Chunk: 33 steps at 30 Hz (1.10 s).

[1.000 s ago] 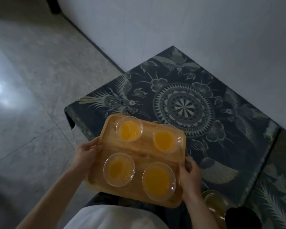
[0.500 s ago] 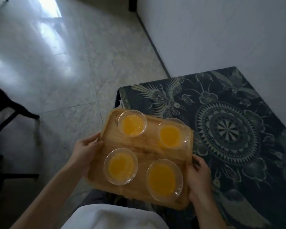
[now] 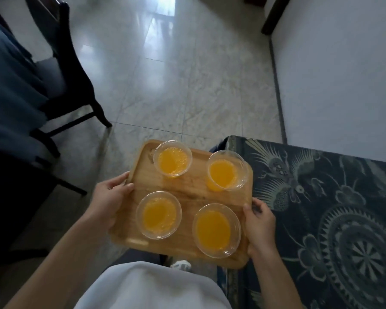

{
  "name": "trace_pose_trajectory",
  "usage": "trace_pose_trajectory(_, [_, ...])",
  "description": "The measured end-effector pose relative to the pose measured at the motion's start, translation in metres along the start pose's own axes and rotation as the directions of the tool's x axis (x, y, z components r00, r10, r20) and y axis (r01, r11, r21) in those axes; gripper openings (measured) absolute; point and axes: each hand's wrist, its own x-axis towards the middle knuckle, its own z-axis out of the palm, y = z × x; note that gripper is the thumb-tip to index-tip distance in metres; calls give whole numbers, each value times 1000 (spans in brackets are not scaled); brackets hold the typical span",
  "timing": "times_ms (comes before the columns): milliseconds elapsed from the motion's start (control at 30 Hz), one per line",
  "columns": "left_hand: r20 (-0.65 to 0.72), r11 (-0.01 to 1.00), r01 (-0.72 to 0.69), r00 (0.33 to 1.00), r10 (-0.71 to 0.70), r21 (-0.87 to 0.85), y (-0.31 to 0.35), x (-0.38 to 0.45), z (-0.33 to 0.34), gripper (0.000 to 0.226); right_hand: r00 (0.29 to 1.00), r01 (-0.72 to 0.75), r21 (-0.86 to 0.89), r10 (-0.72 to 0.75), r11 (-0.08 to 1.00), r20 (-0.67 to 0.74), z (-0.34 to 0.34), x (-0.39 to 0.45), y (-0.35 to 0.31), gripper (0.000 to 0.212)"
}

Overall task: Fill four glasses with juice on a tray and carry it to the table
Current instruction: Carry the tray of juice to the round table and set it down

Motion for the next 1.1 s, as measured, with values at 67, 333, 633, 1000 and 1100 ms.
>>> trace_pose_trajectory(67, [-43, 1000, 15, 999, -16, -27, 4, 12, -17, 42, 999, 18, -30, -16, 999, 40, 23, 7, -17, 31])
trace_pose_trajectory(333, [-218, 989, 12, 975, -44, -147, 26, 47, -79, 40, 979, 115, -131, -90, 985, 182, 121, 20, -81, 31])
trace_pose_trajectory(633, [-373, 942, 6, 918, -138, -334, 50, 65, -139, 44, 911, 250, -236, -145, 939, 387, 217, 21, -147, 33])
trace_pose_trajectory(1000, [-517, 883, -46, 824, -230, -467, 83, 100, -185, 46, 794, 348, -285, -119, 893, 596, 339, 42, -227, 28])
trace_pose_trajectory(1100, [-546, 851, -75, 796, -263, -520, 98, 118, -191, 45, 760, 383, -299, -114, 874, 640, 374, 56, -250, 19])
